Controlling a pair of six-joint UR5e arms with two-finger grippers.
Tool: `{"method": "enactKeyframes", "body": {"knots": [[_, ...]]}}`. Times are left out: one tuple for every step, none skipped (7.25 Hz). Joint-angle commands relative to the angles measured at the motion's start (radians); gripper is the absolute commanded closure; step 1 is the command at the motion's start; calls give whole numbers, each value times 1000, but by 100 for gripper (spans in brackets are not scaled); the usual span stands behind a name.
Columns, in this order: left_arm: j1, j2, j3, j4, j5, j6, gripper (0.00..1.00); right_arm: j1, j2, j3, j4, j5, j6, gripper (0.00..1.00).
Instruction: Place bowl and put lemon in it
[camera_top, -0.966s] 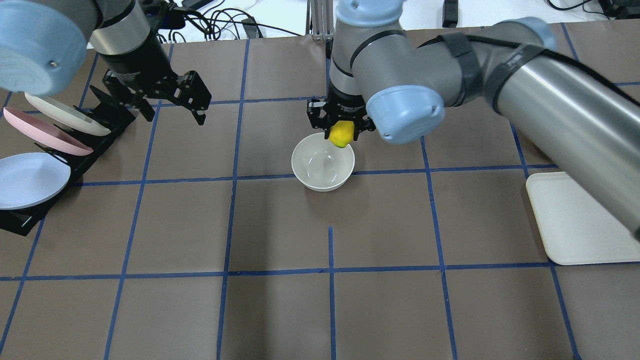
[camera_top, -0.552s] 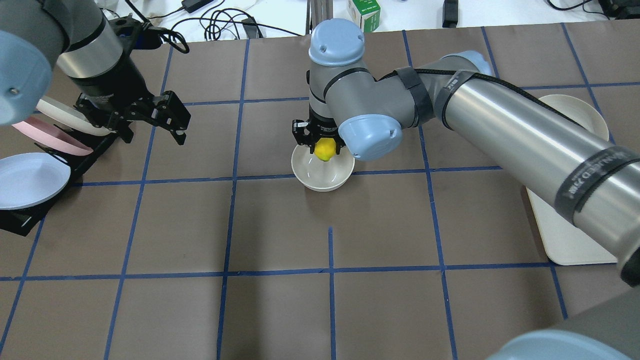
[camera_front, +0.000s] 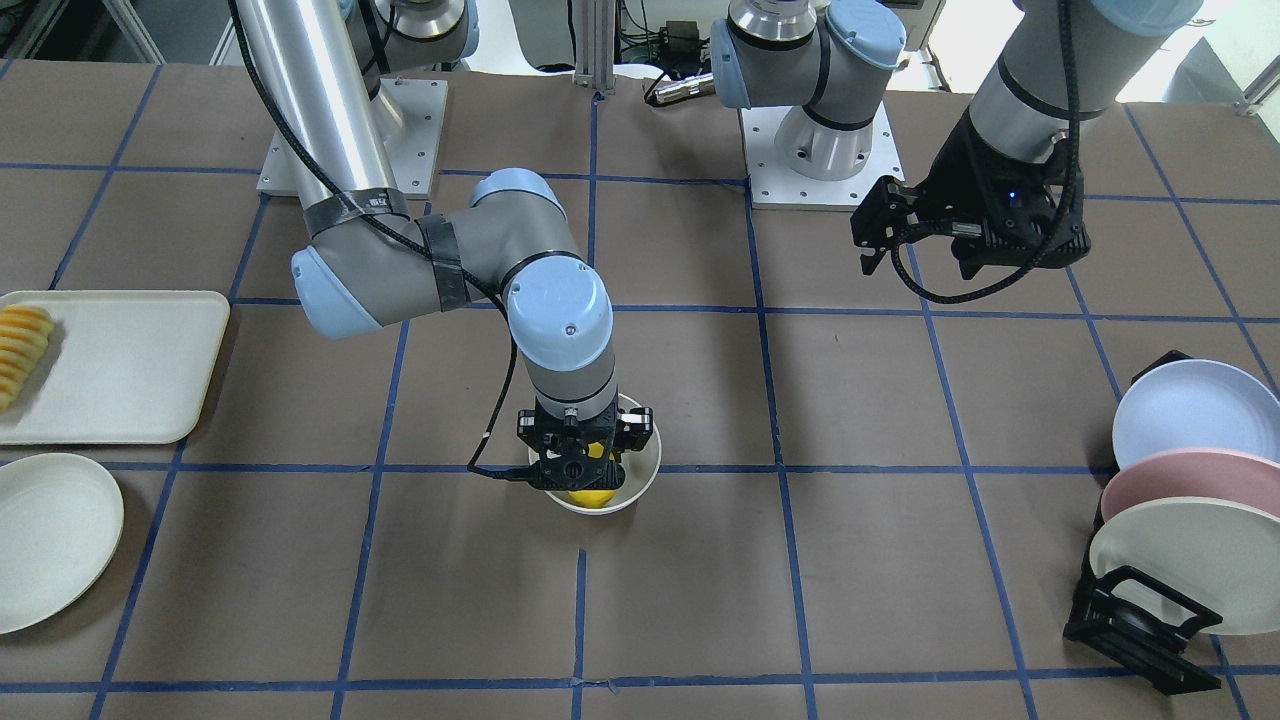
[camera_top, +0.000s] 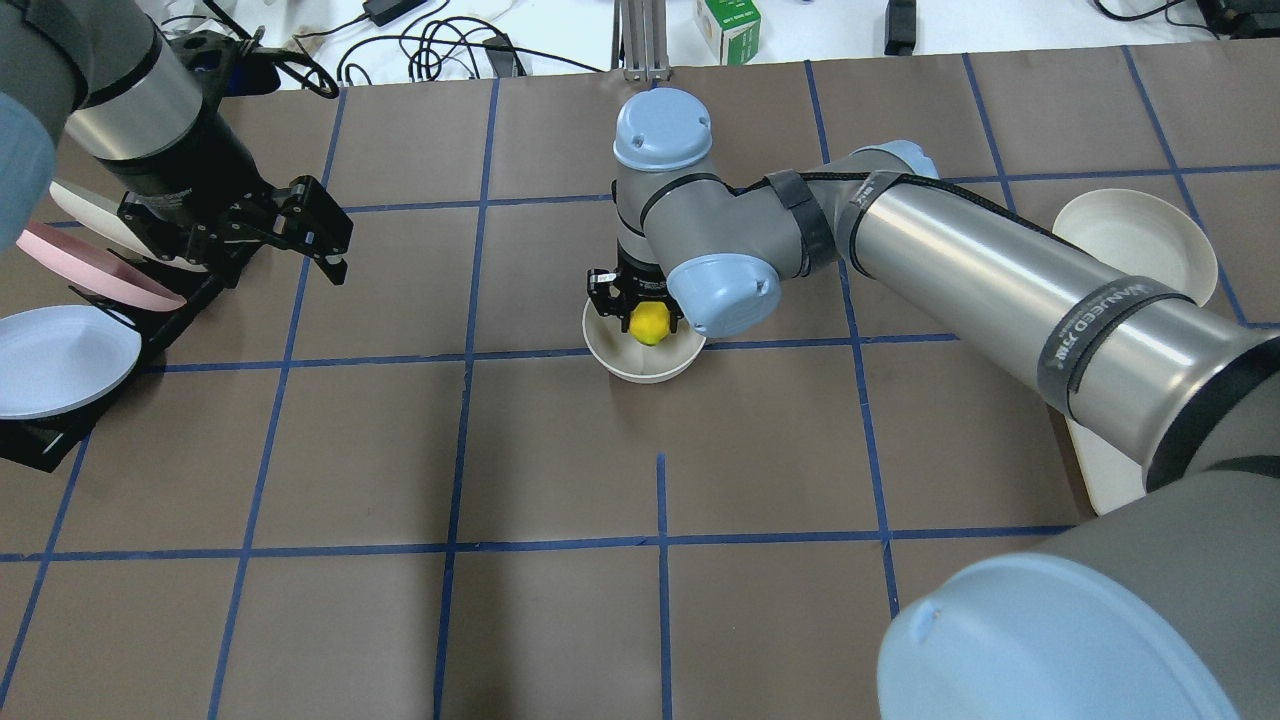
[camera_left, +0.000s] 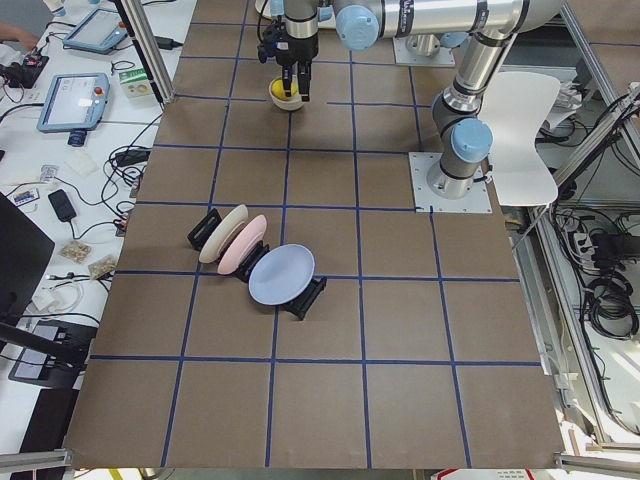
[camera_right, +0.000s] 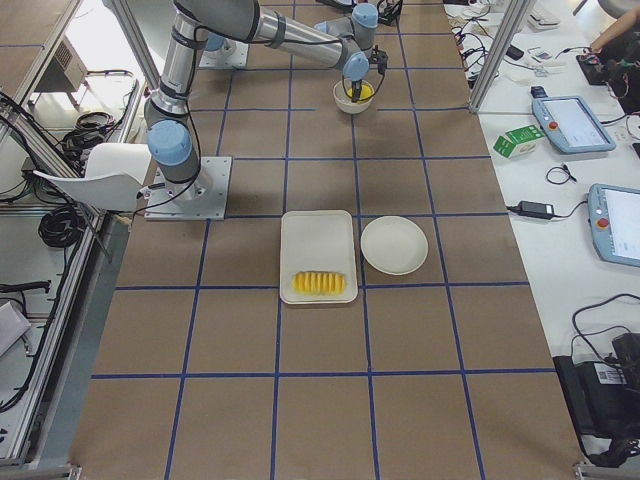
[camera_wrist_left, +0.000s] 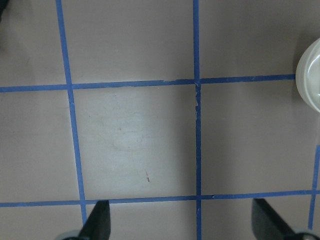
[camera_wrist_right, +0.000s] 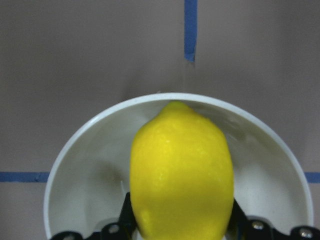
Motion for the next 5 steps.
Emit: {"method": "enactKeyframes", "body": {"knots": [[-60,-20,0,24,9,-7,0,1,11,0,0,-1,-1,24],[-71,-19,-3,30,-3,-7,0,1,12,0,-1,5,4,0],[-71,-22,-3,29,5,-7,0,1,5,-1,2,5,5,0],[-73,-19,-10,30,3,-7,0,-2,-8,-13,0,5,2,0],[-73,-22,-12,33,0,-7,0,-11,-67,-18,2,11,1,0]]}}
